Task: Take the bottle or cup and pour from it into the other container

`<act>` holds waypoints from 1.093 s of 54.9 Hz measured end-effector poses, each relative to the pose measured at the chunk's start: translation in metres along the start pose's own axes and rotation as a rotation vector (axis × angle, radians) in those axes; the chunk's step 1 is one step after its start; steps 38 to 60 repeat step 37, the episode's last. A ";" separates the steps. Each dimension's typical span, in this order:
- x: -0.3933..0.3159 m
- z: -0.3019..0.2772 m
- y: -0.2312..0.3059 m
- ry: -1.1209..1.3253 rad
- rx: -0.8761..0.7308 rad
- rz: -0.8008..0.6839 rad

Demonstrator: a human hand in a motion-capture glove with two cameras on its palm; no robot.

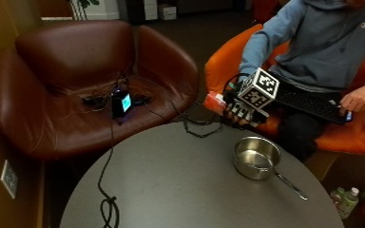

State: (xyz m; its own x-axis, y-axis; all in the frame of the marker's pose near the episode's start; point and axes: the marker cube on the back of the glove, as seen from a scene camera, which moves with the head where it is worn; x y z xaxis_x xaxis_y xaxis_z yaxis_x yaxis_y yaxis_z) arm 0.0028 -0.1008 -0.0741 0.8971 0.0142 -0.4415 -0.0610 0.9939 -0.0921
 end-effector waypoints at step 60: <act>-0.085 -0.003 -0.018 0.650 -0.094 0.029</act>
